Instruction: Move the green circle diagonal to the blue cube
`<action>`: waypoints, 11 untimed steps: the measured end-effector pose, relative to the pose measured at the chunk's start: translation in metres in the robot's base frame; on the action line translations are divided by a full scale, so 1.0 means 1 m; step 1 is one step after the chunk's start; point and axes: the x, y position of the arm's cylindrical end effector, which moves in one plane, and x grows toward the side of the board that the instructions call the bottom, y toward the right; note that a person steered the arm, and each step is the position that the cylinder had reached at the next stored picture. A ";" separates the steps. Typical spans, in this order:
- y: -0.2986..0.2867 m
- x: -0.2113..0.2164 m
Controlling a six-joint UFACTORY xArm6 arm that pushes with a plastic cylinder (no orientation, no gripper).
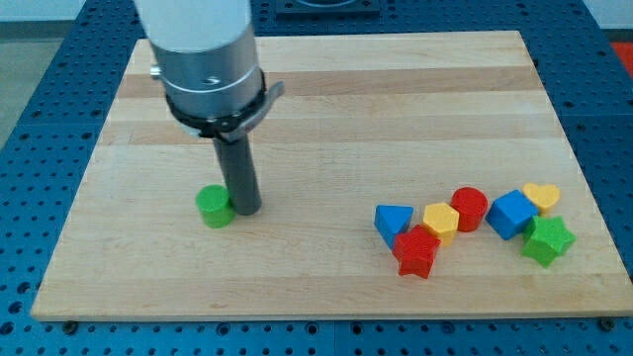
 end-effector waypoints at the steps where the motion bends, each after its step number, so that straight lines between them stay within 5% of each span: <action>1: 0.008 0.027; 3: 0.000 0.050; 4: -0.053 0.024; 6: -0.057 -0.049; 11: -0.054 -0.080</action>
